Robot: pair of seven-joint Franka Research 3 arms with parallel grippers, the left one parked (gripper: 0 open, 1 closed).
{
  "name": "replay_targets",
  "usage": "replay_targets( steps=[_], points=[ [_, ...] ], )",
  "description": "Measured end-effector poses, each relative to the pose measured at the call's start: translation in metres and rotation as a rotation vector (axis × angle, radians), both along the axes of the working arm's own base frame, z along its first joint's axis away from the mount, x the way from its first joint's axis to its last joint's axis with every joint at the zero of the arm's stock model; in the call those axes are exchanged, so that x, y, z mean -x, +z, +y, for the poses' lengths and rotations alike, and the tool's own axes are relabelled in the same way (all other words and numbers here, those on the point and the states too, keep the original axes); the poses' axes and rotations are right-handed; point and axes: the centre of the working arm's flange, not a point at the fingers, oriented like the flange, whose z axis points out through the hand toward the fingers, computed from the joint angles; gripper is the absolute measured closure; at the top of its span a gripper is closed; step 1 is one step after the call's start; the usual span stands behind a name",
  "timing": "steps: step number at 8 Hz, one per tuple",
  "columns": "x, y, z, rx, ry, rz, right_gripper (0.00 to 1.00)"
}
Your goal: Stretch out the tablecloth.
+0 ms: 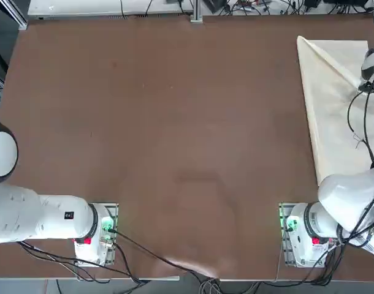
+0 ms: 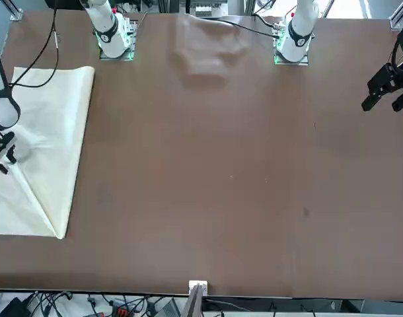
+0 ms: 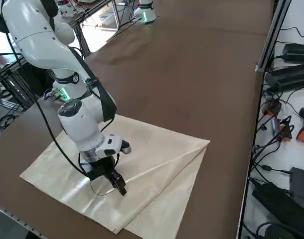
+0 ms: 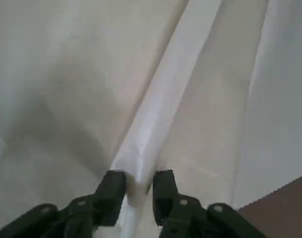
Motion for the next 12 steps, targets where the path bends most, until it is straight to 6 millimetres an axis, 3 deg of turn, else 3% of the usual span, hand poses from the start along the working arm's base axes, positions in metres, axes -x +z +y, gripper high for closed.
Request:
replay_targets(
  steps=[1,2,3,9,12],
  points=[
    [0.0,-0.002,0.0,-0.001,0.001,0.002,0.66],
    [0.0,-0.002,0.0,-0.001,0.001,0.002,0.9],
    [0.0,-0.002,0.0,-0.001,0.001,0.002,0.98],
    [-0.018,0.001,0.026,-0.148,-0.123,-0.017,0.98],
    [-0.035,-0.005,0.066,-0.312,-0.194,0.013,0.98]
  ],
)
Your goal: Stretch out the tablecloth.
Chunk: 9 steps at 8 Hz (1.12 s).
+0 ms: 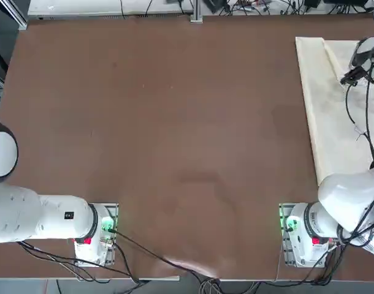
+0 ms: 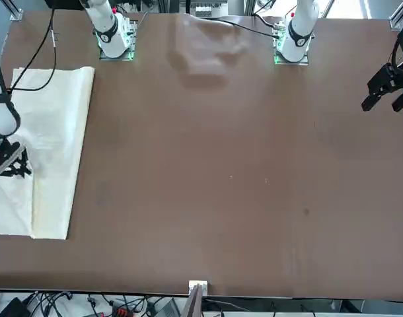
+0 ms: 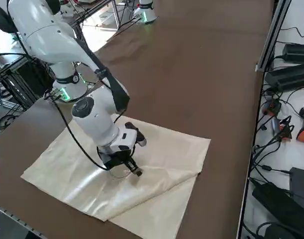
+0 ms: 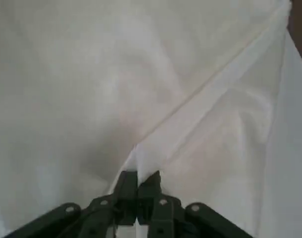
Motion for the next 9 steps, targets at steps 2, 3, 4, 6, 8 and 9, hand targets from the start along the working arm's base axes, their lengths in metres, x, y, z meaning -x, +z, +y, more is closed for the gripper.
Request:
replay_targets(
  steps=[2,3,4,6,8,9],
  points=[
    [-0.014,-0.004,0.042,-0.15,-0.052,0.038,0.98],
    [-0.022,-0.004,0.068,-0.232,-0.078,0.085,0.98],
    [-0.029,-0.001,0.093,-0.301,-0.102,0.145,0.98],
    [-0.046,0.006,0.14,-0.399,-0.16,0.226,0.98],
    [-0.06,0.011,0.184,-0.491,-0.193,0.282,0.98],
    [-0.067,0.012,0.204,-0.52,-0.224,0.304,0.98]
  ],
)
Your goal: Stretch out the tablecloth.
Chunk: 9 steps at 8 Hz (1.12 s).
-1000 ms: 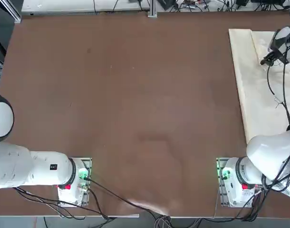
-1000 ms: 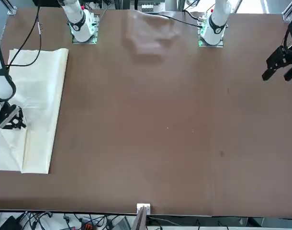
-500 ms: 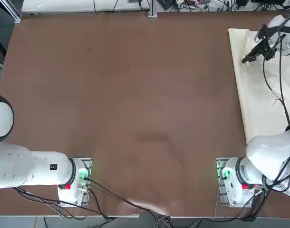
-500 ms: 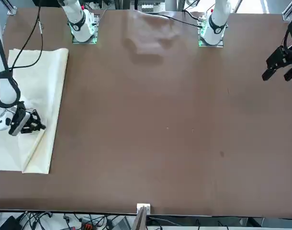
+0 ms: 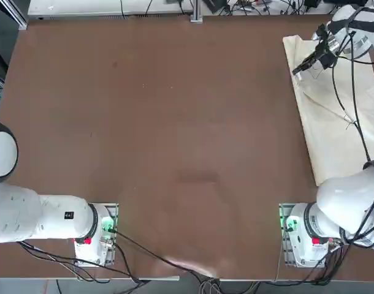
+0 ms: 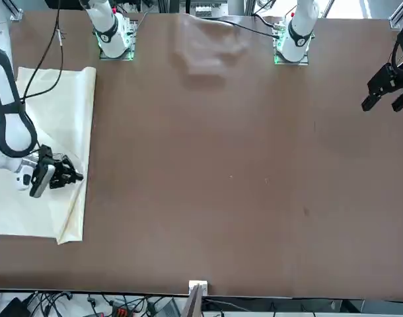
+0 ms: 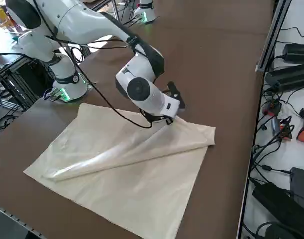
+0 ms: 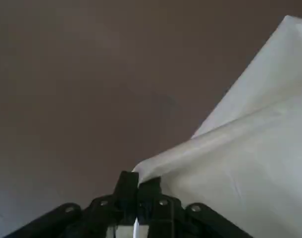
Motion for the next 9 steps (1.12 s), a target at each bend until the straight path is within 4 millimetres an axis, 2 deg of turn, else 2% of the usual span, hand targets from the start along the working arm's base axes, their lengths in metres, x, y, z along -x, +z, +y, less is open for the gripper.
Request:
replay_targets(
  steps=[4,9],
  points=[
    [-0.015,-0.01,0.078,-0.101,-0.12,0.11,0.98],
    [-0.036,-0.014,0.129,-0.138,-0.365,0.278,0.98]
  ],
)
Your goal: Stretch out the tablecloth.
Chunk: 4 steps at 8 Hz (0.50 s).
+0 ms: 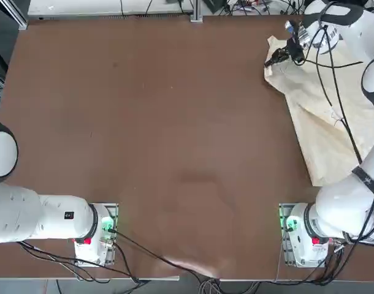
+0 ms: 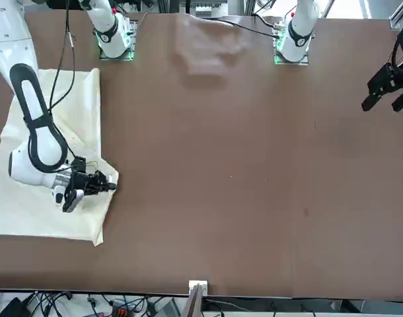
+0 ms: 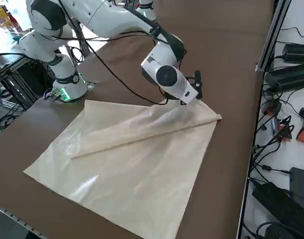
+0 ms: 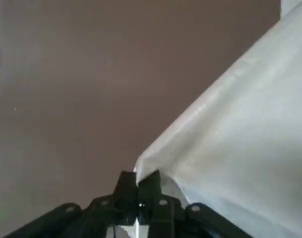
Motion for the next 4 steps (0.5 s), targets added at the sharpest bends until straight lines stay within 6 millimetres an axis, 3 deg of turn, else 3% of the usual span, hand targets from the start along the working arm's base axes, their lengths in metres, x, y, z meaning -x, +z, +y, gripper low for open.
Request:
replay_targets(
  steps=[4],
  points=[
    [-0.013,-0.003,0.019,0.006,-0.269,0.142,0.98]
  ],
)
